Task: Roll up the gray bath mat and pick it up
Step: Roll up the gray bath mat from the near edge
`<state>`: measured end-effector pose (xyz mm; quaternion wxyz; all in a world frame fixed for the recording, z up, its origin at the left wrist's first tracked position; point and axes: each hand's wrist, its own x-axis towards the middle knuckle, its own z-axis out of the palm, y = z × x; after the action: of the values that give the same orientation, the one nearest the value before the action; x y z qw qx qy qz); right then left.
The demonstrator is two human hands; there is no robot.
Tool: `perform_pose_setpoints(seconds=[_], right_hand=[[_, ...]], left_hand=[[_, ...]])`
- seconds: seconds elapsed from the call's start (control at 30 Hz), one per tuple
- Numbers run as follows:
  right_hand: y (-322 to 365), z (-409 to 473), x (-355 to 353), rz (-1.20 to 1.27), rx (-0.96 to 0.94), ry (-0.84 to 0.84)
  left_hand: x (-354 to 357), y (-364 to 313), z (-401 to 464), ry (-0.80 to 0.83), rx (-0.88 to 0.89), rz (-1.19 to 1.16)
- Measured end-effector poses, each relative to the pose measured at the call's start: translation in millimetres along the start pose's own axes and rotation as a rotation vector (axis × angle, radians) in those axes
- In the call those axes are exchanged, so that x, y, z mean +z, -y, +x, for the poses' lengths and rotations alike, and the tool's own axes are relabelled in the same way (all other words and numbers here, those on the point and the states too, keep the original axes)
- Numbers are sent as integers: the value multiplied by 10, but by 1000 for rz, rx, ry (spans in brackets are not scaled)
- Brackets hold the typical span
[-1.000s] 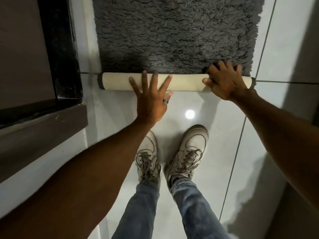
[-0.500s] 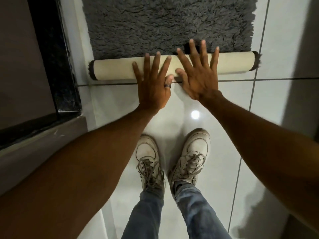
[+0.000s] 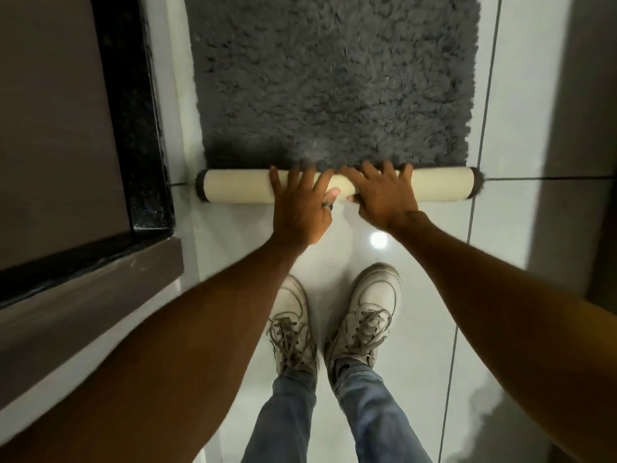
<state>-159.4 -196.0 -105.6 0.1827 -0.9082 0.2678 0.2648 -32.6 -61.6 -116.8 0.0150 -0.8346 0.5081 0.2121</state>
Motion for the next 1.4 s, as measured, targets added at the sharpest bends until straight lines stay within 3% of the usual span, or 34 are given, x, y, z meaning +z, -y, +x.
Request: perform_pose_setpoints(seconds=[0.2,0.4,0.47,0.57,0.63,0.77,0.87,1.0,1.23,1.4], right_hand=[[81,-823,584,13,-31,244],[21,-781,711,88,-16,407],[43,-852,698,20,-33,305],[125,-1121,762,-17,34,-55],[175,-1279,825,29,95,-169],[188,-1292,866,9,82,-49],[125,-1086,782,26,94,-64],[-3,-745,596,82,92,-82],[-105,-553,366,44,52,-145],[-103,-370,267,-48,46,-34]], left_hand=[[441,-362,-1051,147,-25,-29],[725,-540,-1650,85,-99,-60],[728,-545,-1599,98,-100,-19],[700,-497,-1371,103,-101,23],[659,-443,-1143,78,-107,11],[533,-349,-833,60,-86,-16],[429,-295,-783,0,-66,-16],[361,-174,-789,-35,89,34],[232,-97,-367,-27,56,80],[151,-17,-48,-44,65,54]])
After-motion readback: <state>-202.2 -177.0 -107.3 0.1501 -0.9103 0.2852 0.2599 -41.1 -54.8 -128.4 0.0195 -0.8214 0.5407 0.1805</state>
